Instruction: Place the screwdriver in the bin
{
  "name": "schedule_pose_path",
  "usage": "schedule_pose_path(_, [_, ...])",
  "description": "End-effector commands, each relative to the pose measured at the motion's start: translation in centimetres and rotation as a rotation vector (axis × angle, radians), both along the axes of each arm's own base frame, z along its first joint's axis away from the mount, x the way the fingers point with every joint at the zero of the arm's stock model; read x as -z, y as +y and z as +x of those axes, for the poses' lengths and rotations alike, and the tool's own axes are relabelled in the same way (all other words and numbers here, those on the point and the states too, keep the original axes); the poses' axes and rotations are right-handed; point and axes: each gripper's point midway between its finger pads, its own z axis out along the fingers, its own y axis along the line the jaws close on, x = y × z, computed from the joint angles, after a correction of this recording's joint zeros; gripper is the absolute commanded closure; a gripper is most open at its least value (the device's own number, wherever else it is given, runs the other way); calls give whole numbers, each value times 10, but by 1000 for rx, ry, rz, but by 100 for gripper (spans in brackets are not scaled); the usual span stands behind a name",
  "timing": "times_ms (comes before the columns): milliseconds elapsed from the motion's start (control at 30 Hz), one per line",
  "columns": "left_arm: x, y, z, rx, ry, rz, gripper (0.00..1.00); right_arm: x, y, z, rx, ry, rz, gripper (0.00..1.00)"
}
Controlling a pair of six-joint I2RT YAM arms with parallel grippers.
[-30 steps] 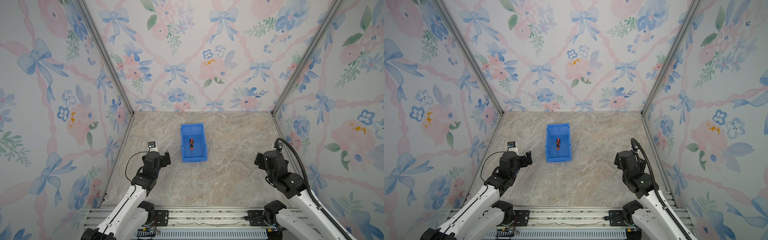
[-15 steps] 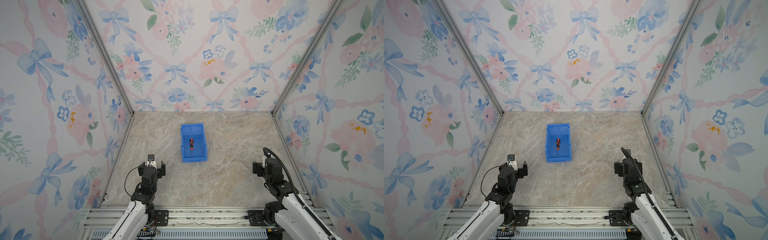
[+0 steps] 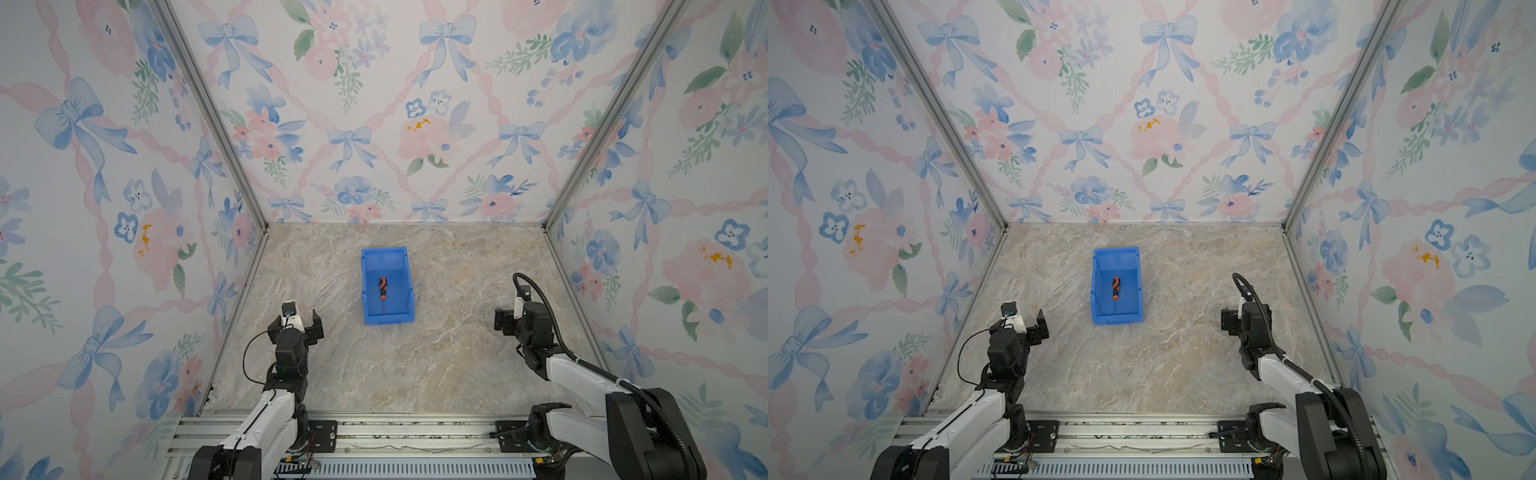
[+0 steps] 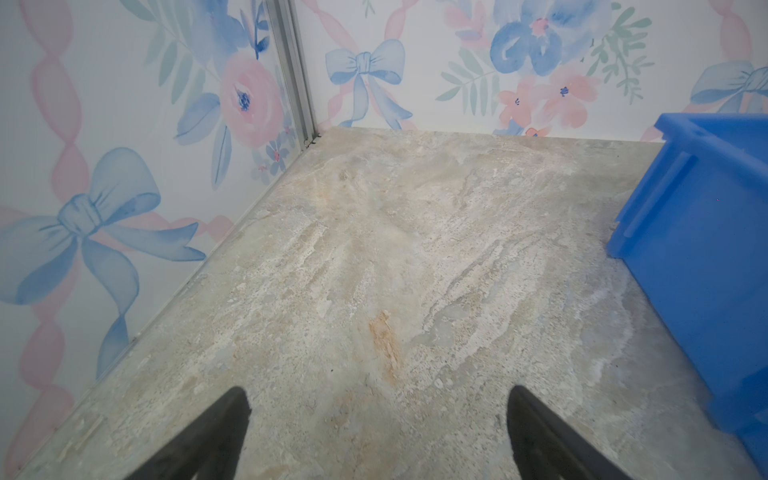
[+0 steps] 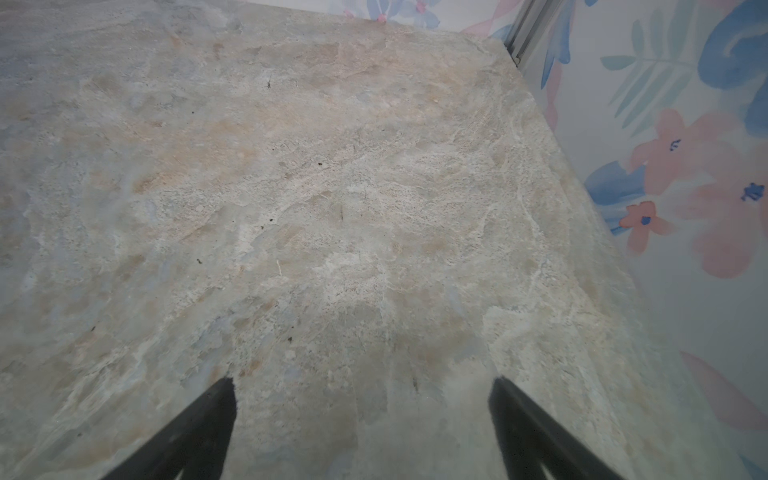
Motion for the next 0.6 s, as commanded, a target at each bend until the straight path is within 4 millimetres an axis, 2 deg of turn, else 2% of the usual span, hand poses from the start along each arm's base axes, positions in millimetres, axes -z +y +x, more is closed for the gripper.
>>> schedule_pose_path(0, [-22, -10, 25, 62, -69, -29, 2, -38, 12, 41, -54, -158, 48, 3])
schedule_pose_path(100, [-21, -19, 39, 122, -60, -8, 3, -35, 14, 58, -65, -157, 55, 3])
schedule_pose_path(233, [-21, -18, 51, 124, -54, 0, 2, -18, 3, 66, -30, -209, 84, 3])
schedule_pose_path(567, [-22, -24, 68, 160, -66, 4, 3, -16, 1, 64, -24, -212, 83, 3])
